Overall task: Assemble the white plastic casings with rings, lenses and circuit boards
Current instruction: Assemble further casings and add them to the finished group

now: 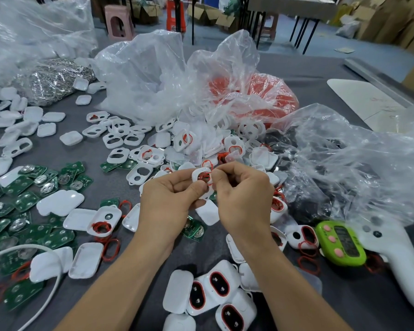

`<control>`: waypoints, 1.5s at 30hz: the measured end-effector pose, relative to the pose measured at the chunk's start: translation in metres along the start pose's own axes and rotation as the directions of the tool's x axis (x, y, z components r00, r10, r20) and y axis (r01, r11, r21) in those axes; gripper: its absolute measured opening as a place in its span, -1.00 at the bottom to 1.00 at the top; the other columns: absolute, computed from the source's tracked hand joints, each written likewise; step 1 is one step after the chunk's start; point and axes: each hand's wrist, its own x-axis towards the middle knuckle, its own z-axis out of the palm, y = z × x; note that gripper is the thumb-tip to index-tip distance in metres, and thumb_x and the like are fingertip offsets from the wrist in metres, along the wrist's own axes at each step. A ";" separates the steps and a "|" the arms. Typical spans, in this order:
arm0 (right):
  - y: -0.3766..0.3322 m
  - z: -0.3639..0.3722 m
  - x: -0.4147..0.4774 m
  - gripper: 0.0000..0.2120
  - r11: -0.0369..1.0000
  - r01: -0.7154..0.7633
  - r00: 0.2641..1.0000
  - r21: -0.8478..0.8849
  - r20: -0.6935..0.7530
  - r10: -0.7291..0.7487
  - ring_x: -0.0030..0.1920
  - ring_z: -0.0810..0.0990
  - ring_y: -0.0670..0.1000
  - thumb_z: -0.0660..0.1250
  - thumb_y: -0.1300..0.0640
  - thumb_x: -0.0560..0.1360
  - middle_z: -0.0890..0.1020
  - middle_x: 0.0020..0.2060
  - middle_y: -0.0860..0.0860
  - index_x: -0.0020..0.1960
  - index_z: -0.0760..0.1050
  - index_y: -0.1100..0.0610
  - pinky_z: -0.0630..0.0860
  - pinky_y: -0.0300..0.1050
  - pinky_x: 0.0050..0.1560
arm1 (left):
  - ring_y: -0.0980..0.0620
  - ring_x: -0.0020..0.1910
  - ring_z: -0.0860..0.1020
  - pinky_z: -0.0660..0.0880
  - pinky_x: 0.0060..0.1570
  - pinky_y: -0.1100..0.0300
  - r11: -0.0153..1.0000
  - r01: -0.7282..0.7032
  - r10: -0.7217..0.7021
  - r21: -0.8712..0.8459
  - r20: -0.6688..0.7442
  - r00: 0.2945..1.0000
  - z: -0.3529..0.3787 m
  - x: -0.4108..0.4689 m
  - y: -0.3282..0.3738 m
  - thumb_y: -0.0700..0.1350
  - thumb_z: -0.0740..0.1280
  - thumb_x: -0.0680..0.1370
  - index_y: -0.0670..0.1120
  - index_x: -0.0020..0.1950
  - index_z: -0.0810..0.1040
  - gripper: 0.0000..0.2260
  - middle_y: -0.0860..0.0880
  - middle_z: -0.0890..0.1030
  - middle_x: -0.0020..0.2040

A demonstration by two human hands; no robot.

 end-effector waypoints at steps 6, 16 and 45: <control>0.000 0.000 -0.001 -0.85 1.000 0.025 1.000 -0.003 0.017 -0.025 -0.39 0.58 -0.17 0.46 0.16 0.54 0.63 -0.40 -0.23 -0.19 0.67 -0.01 0.41 -0.40 -0.36 | 0.02 -0.20 0.70 0.66 -0.23 0.21 0.998 -0.034 0.032 0.061 0.035 0.999 -0.001 0.000 -0.001 -0.34 0.46 0.53 0.08 -0.02 0.74 -0.71 -0.10 0.75 -0.20; 0.000 0.000 0.001 -0.85 0.999 0.020 0.999 0.030 0.040 -0.021 -0.40 0.56 -0.16 0.45 0.19 0.55 0.64 -0.36 -0.24 -0.17 0.68 0.00 0.40 -0.40 -0.35 | -0.02 -0.27 0.63 0.64 -0.25 0.21 0.998 -0.043 0.039 0.053 0.069 0.997 -0.005 0.002 0.000 -0.33 0.49 0.50 0.15 -0.04 0.77 -0.66 -0.29 0.66 -0.23; -0.005 -0.035 0.026 -0.81 0.833 -0.326 0.831 0.447 0.556 0.027 -0.27 0.65 0.00 0.52 0.48 0.35 0.70 -0.30 0.10 -0.21 0.70 0.21 0.57 -0.24 -0.17 | -0.09 -0.16 0.73 0.67 -0.31 0.13 0.987 0.161 -0.151 -0.006 0.321 0.935 -0.025 0.005 0.017 -0.29 0.52 0.27 -0.16 0.11 0.74 -0.60 -0.26 0.73 -0.03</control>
